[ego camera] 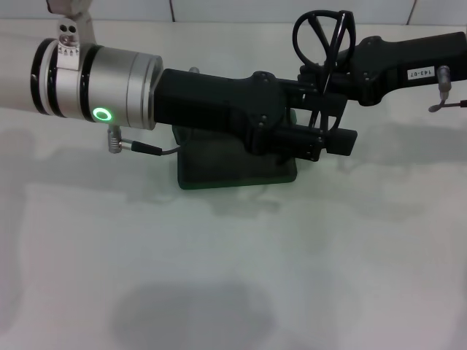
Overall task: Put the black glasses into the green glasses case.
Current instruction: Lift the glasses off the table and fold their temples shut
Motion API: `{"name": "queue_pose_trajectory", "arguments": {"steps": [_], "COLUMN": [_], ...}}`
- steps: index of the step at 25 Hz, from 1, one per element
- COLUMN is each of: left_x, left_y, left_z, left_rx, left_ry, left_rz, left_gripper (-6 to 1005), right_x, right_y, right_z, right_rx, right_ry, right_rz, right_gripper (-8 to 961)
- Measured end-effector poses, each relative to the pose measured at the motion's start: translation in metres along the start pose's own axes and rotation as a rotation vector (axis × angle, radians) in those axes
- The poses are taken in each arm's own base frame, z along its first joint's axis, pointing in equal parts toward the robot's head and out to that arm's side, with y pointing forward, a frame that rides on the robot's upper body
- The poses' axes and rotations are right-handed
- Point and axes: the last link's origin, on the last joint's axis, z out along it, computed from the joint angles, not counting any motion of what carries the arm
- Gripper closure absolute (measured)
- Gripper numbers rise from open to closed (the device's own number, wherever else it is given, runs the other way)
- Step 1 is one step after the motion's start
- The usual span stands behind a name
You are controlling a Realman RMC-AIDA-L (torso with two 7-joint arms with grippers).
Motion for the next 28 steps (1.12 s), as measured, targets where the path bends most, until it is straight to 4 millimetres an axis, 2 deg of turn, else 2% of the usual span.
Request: {"name": "queue_pose_trajectory", "arguments": {"steps": [12, 16, 21, 28], "left_x": [-0.002, 0.004, 0.006, 0.004], "left_y": [0.004, 0.01, 0.007, 0.007], "left_z": [0.005, -0.002, -0.013, -0.009], "left_rx": [-0.037, -0.07, -0.025, -0.032], "left_ry": [-0.02, 0.031, 0.078, 0.058], "left_rz": [-0.005, 0.005, 0.0, -0.004], "left_gripper": [302, 302, 302, 302], "right_x": [-0.001, 0.003, 0.007, 0.006], "right_y": [0.005, 0.005, 0.01, 0.015], "right_z": [0.003, 0.002, 0.001, 0.006], "right_rx": [-0.028, -0.023, -0.045, -0.076], "right_ry": [0.005, 0.015, 0.018, 0.017], "right_rz": [-0.014, -0.007, -0.023, -0.031], "right_gripper": [853, 853, 853, 854]}}
